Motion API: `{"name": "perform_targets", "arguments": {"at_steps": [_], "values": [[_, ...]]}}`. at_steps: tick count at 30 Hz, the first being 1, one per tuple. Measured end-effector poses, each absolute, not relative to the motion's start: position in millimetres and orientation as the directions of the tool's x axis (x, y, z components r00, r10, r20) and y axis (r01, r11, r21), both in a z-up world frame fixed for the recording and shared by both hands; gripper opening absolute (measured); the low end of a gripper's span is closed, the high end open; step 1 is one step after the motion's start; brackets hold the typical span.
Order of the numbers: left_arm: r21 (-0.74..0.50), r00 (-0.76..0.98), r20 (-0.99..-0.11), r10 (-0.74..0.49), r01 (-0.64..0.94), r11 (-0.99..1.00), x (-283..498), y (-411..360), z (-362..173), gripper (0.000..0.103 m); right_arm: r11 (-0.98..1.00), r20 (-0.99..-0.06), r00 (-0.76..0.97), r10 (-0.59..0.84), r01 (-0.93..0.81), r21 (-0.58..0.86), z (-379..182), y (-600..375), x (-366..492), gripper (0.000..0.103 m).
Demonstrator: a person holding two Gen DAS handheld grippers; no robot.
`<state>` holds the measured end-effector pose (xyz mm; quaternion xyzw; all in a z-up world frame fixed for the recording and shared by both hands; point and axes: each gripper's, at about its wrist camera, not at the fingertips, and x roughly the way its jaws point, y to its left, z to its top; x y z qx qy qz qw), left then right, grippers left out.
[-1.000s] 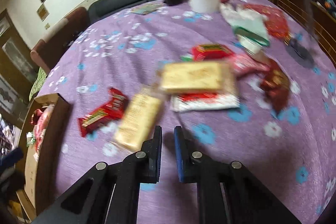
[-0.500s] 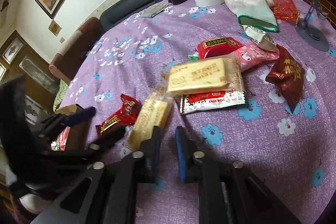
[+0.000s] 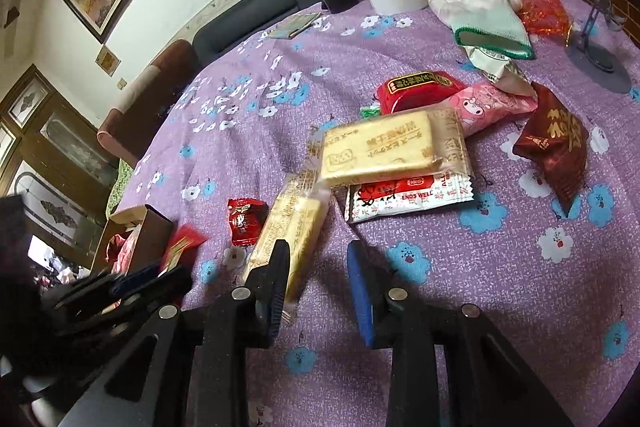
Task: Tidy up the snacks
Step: 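Grasp the red chocolate bar with the left tool while the right grasps the yellow wafer bar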
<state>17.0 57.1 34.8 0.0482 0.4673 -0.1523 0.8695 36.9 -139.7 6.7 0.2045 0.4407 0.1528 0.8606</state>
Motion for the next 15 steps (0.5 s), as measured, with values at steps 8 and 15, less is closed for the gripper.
{"name": "perform_targets", "arguments": {"at_steps": [8, 15], "values": [[-0.224, 0.578, -0.736, -0.352, 0.282, 0.933, -65, 101, 63, 0.019, 0.904, -0.717, 0.578, 0.39, -0.089, 0.419, 10, -126, 34, 0.041], [-0.27, 0.628, -0.697, -0.346, 0.218, 0.938, -111, 150, 69, 0.019, 0.959, -0.8, 0.538, 0.266, -0.063, 0.276, 17, -86, 52, 0.041]]}}
